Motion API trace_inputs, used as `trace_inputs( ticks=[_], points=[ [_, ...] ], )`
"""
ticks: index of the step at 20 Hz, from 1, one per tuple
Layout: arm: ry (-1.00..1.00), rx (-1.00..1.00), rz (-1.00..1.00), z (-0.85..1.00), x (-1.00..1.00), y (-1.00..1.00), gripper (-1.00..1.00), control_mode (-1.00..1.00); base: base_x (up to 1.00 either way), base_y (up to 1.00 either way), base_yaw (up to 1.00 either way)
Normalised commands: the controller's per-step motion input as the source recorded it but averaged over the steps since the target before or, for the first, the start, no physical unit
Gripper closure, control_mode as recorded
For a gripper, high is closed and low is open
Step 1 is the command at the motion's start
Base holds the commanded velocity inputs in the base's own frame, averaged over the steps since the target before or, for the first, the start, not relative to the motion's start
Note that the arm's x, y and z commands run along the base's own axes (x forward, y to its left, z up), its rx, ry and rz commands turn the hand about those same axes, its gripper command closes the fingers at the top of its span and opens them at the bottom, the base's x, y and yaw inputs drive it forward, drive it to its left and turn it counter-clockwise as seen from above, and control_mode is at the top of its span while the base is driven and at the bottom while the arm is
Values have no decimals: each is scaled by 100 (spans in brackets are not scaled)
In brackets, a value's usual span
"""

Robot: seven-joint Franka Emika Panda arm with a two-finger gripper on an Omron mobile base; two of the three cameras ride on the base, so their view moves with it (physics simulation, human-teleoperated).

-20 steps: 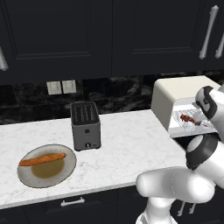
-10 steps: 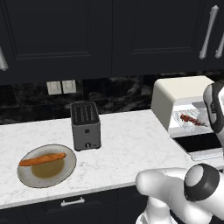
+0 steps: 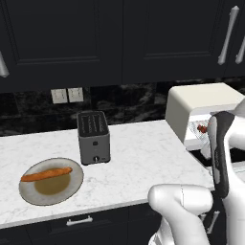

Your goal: Pick up the kebab skewer and baguette bread, and place them inside the toaster oven. Close the toaster oven door and start by setting the timer.

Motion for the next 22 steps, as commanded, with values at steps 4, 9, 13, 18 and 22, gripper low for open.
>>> trace_inputs(
  ticks=[4,9,13,18,22],
  points=[
    [-5,-6,28,1,-39,100,-100,-100,0,0,0],
    [-2,-3,27,18,-2,100,-100,-100,0,0,0],
    [0,0,28,36,0,100,-100,-100,0,0,0],
    [0,0,25,41,0,100,-100,-100,0,0,0],
    [-10,0,17,2,-4,100,-100,-100,0,0,0]
  ],
)
